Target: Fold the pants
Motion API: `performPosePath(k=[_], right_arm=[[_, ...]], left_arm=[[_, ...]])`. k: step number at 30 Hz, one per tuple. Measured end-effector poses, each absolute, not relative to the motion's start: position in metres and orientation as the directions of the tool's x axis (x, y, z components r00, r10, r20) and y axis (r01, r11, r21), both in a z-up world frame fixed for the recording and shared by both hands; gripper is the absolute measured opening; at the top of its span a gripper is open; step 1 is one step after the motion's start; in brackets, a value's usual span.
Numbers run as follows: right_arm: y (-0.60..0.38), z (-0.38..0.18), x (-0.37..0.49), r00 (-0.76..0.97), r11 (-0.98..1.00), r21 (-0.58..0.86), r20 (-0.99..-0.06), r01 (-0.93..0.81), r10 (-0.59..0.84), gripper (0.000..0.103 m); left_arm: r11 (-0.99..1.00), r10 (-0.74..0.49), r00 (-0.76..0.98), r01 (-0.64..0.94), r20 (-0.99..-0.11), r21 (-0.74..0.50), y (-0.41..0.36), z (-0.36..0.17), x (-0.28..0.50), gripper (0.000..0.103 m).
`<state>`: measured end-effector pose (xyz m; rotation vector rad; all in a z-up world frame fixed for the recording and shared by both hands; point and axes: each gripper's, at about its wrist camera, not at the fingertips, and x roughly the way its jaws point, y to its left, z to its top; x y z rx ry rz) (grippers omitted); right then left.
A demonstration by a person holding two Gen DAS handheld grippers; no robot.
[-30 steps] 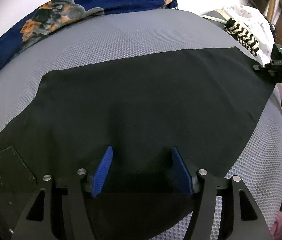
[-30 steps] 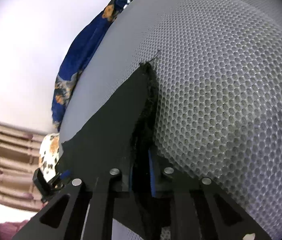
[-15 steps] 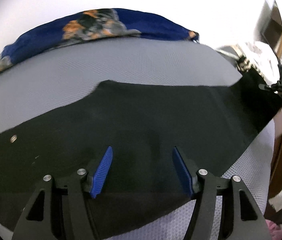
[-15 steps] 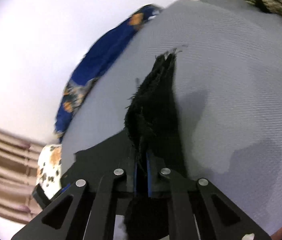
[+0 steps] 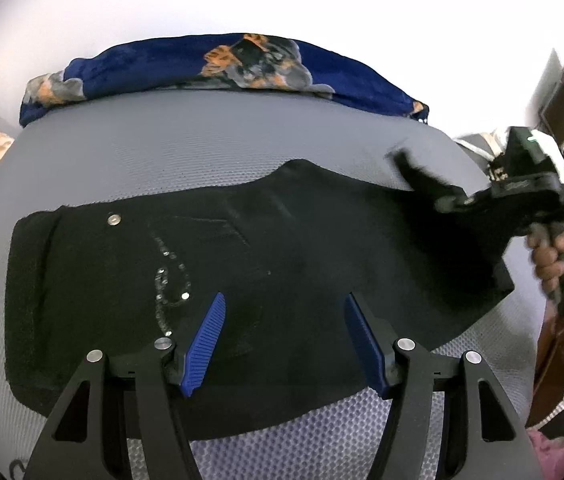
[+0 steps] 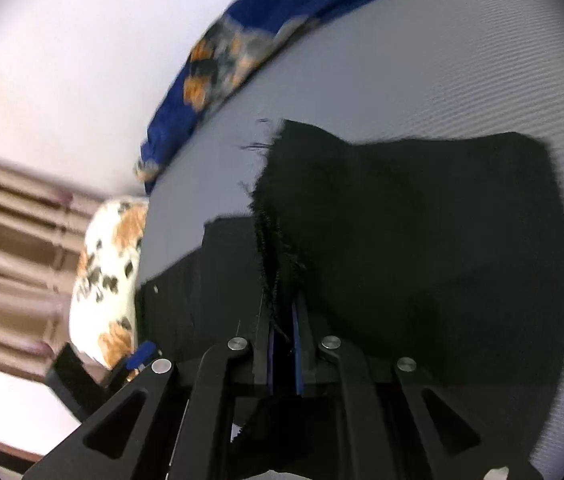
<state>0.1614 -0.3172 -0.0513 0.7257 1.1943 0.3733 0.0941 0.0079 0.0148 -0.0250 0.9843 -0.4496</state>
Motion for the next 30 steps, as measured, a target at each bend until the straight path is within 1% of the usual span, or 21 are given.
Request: performPosePath(k=[3, 8, 9, 11, 13, 15, 17, 22, 26, 30], right_arm=[[-0.28, -0.066, 0.17, 0.289, 0.734, 0.675, -0.719, 0.075, 0.631, 0.008], [-0.234, -0.079, 0.173, 0.232, 0.788, 0.616, -0.767, 0.003, 0.599, 0.009], [-0.23, -0.08, 0.173, 0.229, 0.8, 0.6, -0.777, -0.01, 0.586, 0.012], [-0.227, -0.081, 0.172, 0.227, 0.793, 0.609, -0.769, -0.022, 0.598, 0.018], [-0.224, -0.077, 0.169, 0.216, 0.776, 0.63, -0.754, -0.029, 0.62, 0.035], [-0.226, -0.069, 0.164, 0.228, 0.774, 0.632, -0.75, -0.032, 0.621, 0.041], [-0.235, -0.058, 0.154, 0.274, 0.769, 0.638, -0.735, -0.029, 0.62, 0.041], [-0.276, -0.039, 0.126, 0.392, 0.786, 0.617, -0.732, 0.035, 0.557, 0.047], [-0.302, -0.035, 0.105, 0.443, 0.784, 0.614, -0.73, 0.091, 0.521, 0.048], [-0.32, -0.04, 0.094, 0.468, 0.761, 0.632, -0.722, 0.148, 0.509, 0.049]], left_arm=[[0.905, -0.389, 0.472, 0.354, -0.791, -0.234, 0.015, 0.014, 0.092, 0.063], [0.884, -0.445, 0.457, 0.364, -0.77, -0.294, 0.02, 0.013, 0.093, 0.063], [0.877, -0.458, 0.449, 0.367, -0.767, -0.309, 0.019, 0.014, 0.093, 0.063], [0.863, -0.486, 0.43, 0.371, -0.761, -0.342, 0.016, 0.012, 0.096, 0.063], [0.85, -0.51, 0.408, 0.372, -0.758, -0.372, 0.01, 0.011, 0.1, 0.063], [0.827, -0.548, 0.371, 0.373, -0.75, -0.42, 0.004, 0.009, 0.104, 0.063], [0.8, -0.588, 0.335, 0.374, -0.737, -0.468, -0.003, 0.007, 0.107, 0.063], [0.72, -0.683, 0.2, 0.349, -0.703, -0.6, -0.023, -0.005, 0.12, 0.063], [0.698, -0.704, 0.09, 0.271, -0.705, -0.663, -0.037, -0.025, 0.135, 0.061], [0.676, -0.729, -0.007, 0.152, -0.685, -0.721, -0.044, -0.047, 0.147, 0.053]])
